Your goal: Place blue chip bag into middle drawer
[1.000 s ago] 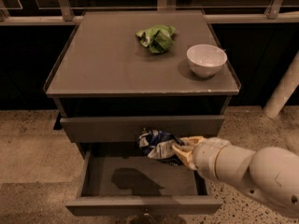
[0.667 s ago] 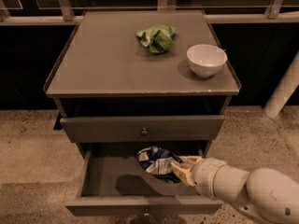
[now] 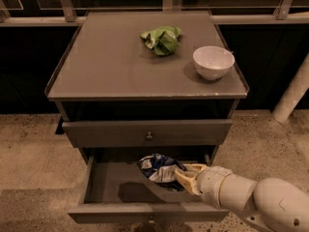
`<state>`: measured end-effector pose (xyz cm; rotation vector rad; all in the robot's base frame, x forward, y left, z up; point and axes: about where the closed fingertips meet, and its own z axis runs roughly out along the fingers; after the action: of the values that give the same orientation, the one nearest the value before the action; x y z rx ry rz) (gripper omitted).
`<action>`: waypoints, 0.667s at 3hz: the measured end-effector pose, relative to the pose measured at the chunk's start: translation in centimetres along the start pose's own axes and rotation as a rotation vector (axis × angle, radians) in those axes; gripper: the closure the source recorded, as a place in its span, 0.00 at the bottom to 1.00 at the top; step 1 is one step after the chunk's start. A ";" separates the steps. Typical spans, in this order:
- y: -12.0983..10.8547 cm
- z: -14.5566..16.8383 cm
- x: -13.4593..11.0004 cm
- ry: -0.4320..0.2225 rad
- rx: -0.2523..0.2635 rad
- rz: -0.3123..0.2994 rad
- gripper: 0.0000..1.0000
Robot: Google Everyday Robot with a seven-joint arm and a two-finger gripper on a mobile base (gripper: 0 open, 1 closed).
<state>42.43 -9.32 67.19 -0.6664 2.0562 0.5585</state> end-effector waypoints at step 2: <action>-5.4 4.9 6.3 -0.054 0.004 0.112 1.00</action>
Offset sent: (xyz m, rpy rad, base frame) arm 0.0652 -0.0447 -0.1594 0.2229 0.0728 -0.1191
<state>45.88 -11.99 58.65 -0.5304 2.0528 0.6292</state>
